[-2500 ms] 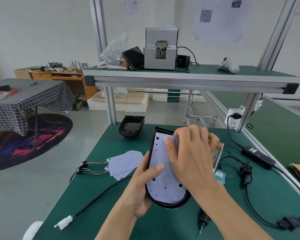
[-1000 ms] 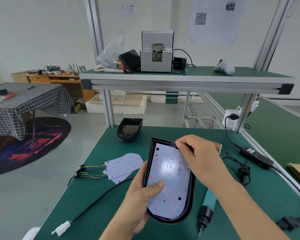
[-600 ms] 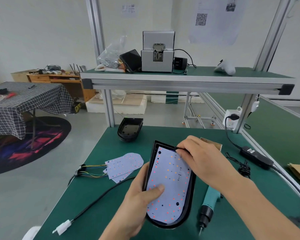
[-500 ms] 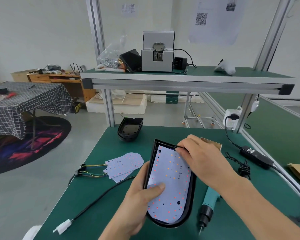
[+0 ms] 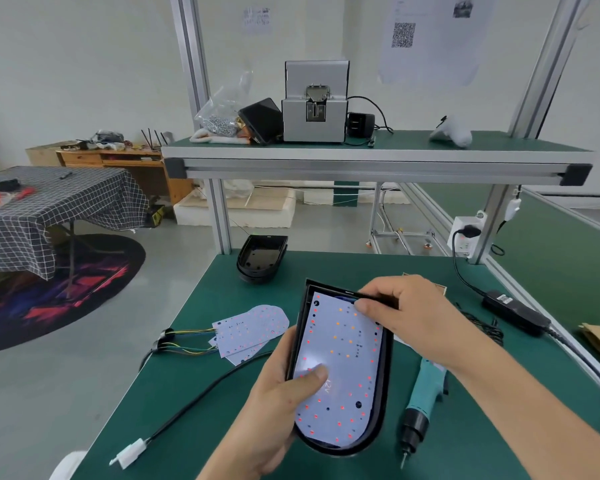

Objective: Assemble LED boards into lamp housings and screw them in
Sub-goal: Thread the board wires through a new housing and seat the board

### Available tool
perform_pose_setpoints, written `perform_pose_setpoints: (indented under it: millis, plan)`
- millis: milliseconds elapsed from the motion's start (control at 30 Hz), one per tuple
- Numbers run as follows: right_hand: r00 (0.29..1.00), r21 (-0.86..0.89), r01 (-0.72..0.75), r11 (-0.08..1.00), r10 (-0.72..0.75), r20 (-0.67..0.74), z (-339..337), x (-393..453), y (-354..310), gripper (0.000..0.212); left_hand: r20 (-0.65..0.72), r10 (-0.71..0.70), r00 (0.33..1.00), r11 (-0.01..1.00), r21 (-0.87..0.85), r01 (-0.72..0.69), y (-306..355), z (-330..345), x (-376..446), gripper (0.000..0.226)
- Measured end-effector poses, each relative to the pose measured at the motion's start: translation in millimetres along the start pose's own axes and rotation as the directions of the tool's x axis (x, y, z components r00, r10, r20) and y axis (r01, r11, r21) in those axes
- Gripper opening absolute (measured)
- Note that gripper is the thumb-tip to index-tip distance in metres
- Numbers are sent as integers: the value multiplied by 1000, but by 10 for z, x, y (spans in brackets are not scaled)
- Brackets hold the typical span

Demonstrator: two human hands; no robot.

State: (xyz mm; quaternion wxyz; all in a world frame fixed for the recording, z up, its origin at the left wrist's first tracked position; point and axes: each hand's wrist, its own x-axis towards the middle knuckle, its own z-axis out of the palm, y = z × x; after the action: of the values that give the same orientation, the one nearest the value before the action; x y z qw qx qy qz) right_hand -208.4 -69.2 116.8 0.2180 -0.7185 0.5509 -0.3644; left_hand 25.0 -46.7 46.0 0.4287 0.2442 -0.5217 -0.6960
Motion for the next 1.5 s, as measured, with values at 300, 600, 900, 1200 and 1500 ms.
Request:
perform_pose_setpoints:
  millis: [300,600,900,1200,1500]
  plan:
    - [998,198,-70,978,67,18,-10,-48,-5,10,33,-15,999,967,256,6,61,-60,-13,47]
    - [998,223,-45,974,52,-26,159,-75,35,14,-250,69,966,927,373,30,23,124,125,13]
    - [995,221,-74,972,87,-49,183,-88,37,14,-254,118,960,890,456,11,-7,144,146,15]
    - [991,17,-54,998,55,-120,239,-135,-57,19,-332,97,938,899,433,61,14,173,134,17]
    - [991,-56,-17,998,9,-136,255,-185,-91,15,-335,34,941,895,430,121,74,179,120,19]
